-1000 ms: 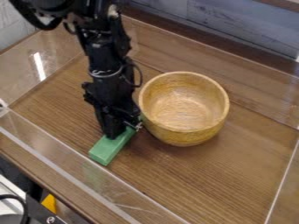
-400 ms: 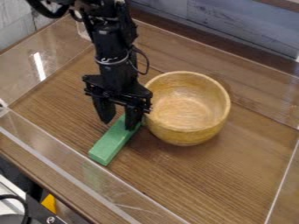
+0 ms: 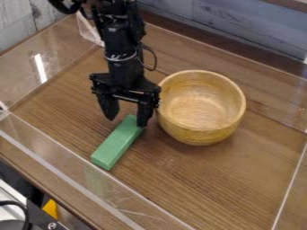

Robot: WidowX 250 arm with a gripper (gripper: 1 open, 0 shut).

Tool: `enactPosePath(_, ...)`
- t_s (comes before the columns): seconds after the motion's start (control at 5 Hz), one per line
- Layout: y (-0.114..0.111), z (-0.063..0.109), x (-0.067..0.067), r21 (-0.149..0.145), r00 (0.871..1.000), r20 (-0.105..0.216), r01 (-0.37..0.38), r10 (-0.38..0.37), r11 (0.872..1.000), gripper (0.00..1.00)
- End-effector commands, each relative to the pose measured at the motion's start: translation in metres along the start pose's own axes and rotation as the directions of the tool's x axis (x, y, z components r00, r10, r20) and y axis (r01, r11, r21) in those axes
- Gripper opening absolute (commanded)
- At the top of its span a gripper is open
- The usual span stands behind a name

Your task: Put the green block in the brown bowl

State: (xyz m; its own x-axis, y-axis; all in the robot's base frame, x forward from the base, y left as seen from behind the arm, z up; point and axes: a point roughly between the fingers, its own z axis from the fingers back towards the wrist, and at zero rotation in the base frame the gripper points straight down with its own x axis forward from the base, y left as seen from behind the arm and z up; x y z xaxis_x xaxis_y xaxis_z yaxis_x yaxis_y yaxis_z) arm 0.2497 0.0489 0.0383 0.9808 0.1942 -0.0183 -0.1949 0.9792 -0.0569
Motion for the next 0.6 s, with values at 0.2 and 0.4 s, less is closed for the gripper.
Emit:
enactPosePath(0.2, -0.006, 0.019, 0.014, 0.005, 1.0, 0.025, -0.017, 0.017, 1.0, 1.0)
enactPosePath(0.4, -0.009, 0.028, 0.011, 0.006, 0.999, 0.02, -0.025, 0.025, 1.0, 1.0)
